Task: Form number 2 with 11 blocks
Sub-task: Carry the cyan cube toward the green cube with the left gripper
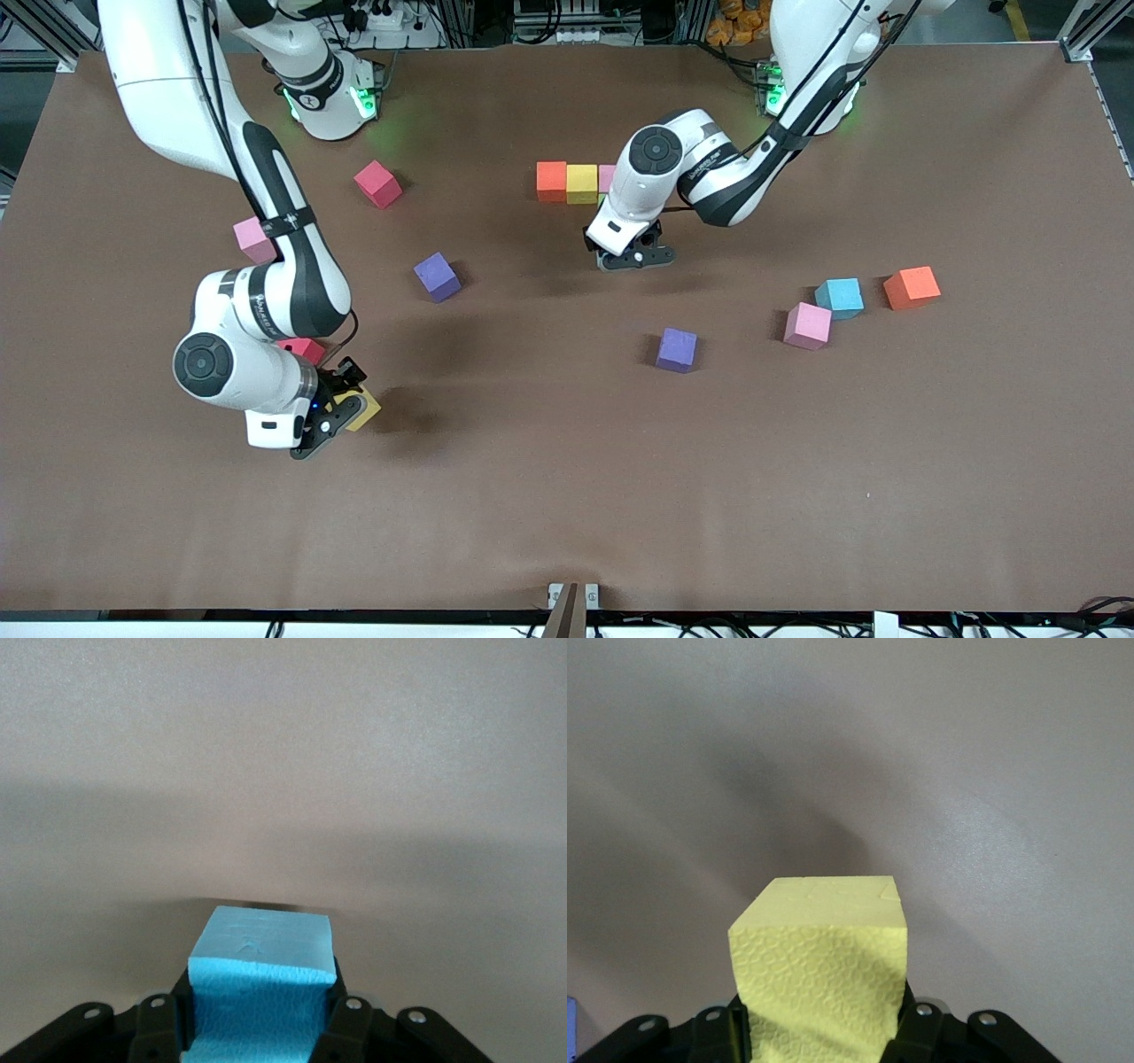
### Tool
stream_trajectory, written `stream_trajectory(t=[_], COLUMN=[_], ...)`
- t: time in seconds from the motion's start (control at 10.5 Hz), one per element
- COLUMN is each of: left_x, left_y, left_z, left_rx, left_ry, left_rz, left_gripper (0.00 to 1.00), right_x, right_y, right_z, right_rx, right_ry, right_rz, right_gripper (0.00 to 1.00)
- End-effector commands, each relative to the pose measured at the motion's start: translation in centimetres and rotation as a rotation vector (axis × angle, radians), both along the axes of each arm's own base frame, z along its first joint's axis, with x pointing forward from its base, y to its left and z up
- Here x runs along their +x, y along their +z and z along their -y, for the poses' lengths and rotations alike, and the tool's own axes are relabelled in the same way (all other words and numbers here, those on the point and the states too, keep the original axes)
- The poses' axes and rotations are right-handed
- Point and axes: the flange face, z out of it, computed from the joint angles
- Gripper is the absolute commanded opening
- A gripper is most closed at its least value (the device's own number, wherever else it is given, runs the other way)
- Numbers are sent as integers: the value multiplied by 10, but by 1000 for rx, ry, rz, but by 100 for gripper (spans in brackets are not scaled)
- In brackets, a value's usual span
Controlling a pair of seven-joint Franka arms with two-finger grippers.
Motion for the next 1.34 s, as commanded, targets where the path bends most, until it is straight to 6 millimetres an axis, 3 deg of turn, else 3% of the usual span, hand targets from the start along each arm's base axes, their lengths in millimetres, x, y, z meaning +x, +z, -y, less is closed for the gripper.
stream_trajectory(t=[0.0, 1.24], left_x=[-12, -32], left_y=[2, -21], left_z=[-1, 11], left_rx=[29, 76], left_ry=[-34, -10], left_rz=[46, 59], left_gripper=[5, 5], right_x=[0, 1], right_y=[7, 5], right_z=[0, 5], right_rx=[22, 23], right_ry=[10, 18], right_rz=[-6, -7], right_gripper=[0, 0])
